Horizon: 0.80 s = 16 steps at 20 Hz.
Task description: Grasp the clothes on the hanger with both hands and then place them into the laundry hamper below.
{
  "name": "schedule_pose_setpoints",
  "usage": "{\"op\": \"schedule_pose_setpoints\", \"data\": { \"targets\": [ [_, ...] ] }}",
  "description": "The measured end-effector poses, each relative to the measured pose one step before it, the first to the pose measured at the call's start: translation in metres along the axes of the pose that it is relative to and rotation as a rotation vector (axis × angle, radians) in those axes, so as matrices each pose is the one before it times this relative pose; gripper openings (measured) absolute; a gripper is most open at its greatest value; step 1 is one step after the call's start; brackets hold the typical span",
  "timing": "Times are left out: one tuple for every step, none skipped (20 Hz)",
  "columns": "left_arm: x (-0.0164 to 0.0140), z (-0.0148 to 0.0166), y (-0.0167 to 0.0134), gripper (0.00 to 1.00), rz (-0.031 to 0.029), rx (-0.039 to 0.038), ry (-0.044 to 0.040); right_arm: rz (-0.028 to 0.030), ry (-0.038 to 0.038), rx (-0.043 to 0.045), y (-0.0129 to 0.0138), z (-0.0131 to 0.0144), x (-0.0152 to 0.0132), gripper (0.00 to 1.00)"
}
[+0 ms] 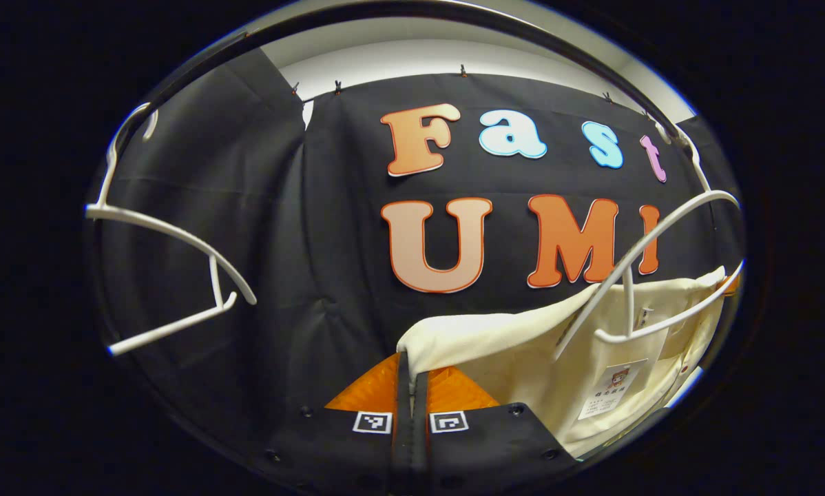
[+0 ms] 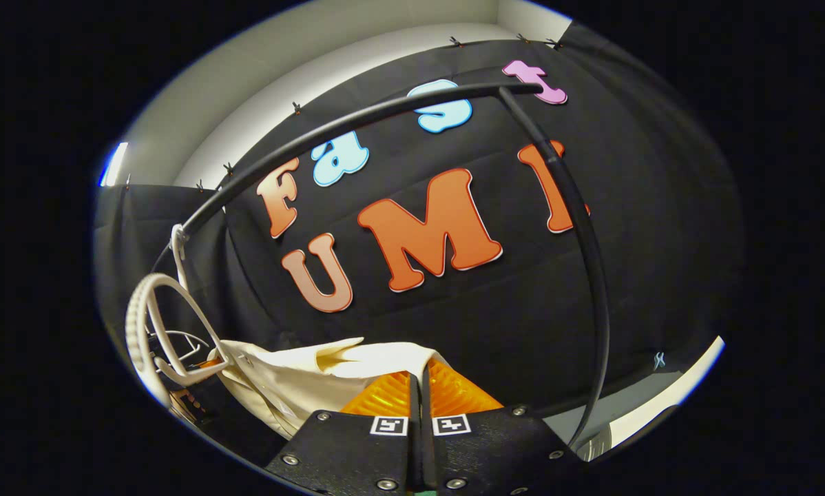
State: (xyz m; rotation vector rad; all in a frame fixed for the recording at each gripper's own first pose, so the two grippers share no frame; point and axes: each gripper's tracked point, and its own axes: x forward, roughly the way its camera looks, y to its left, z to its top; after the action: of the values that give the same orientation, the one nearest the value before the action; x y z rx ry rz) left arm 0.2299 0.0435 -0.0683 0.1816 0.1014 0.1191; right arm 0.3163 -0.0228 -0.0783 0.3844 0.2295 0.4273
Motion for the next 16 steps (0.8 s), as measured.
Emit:
{"op": "schedule_pose_setpoints", "data": {
  "targets": [
    [-0.00236,-0.01091,0.00312,0.06,0.00947,0.01065,0.02199,-0.00304,0.01574,-0.00041,-0.00078,-0.0121,0.00159,0.0],
    [-0.00351,-0.01532,0.00377,0.06,0.00528,0.01229,0.02055,-0.00804,0.01514,0.00166,-0.00262,-0.01117,-0.00117,0.0],
    [-0.00412,-0.01411,0.00142,0.06,-0.00048,0.00696,0.02237,-0.01118,0.01134,0.00245,-0.00434,-0.01027,0.00149,0.0],
    [-0.00303,-0.0159,-0.00189,0.06,-0.00913,-0.00495,0.02414,-0.00397,0.01669,0.009,-0.00144,-0.00879,-0.00332,0.0],
    [-0.0033,-0.01406,-0.00009,0.06,-0.00007,-0.00531,0.027,-0.01004,0.01393,0.00641,-0.00277,-0.01305,-0.00136,0.0],
    [-0.00369,-0.01496,0.00005,0.06,-0.00269,-0.00918,0.02493,-0.01127,0.01495,0.00338,-0.00401,-0.01204,-0.00374,0.0],
    [-0.00315,-0.01292,-0.00137,0.06,-0.00528,-0.00516,0.02051,-0.01144,0.01405,0.00254,-0.00548,-0.01187,-0.00576,0.0],
    [-0.00316,-0.01249,-0.00155,0.06,-0.00596,-0.00569,0.02111,-0.0115,0.01505,0.00651,-0.00487,-0.0128,-0.00733,0.0],
    [-0.00176,-0.01028,-0.00275,0.06,-0.00894,-0.00886,0.01744,-0.01112,0.01413,0.00811,-0.00327,-0.01174,-0.0035,0.0],
    [-0.00323,-0.00946,-0.00472,0.06,-0.01089,-0.01073,0.01816,-0.01264,0.01202,0.00551,-0.00273,-0.00964,-0.00005,0.0],
    [-0.00348,-0.00874,-0.00577,0.06,-0.01284,-0.01081,0.01455,-0.00984,0.01154,0.00129,-0.00237,-0.01109,-0.00053,0.0],
    [-0.00413,-0.00581,-0.00477,0.06,-0.01493,-0.00576,0.01398,-0.00916,0.00994,-0.00054,0.00015,-0.01021,-0.00504,0.0],
    [-0.00499,-0.00479,-0.00707,0.06,-0.01558,-0.00233,0.01174,-0.00548,0.01269,-0.00199,0.00022,-0.00976,-0.00487,0.0],
    [-0.00431,-0.00794,-0.00906,0.06,-0.01914,-0.00082,0.01229,-0.00676,0.01427,-0.00357,0.00005,-0.01118,-0.00708,0.0],
    [-0.00401,-0.00687,-0.01069,0.06,-0.02153,-0.00006,0.01148,-0.00588,0.01242,-0.00305,0.00053,-0.01072,-0.00279,0.0],
    [-0.00184,-0.01156,-0.01158,0.06,-0.02181,-0.00137,0.01491,-0.00546,0.018,-0.0017,0.00041,-0.01156,-0.00192,0.0]
  ]
}}
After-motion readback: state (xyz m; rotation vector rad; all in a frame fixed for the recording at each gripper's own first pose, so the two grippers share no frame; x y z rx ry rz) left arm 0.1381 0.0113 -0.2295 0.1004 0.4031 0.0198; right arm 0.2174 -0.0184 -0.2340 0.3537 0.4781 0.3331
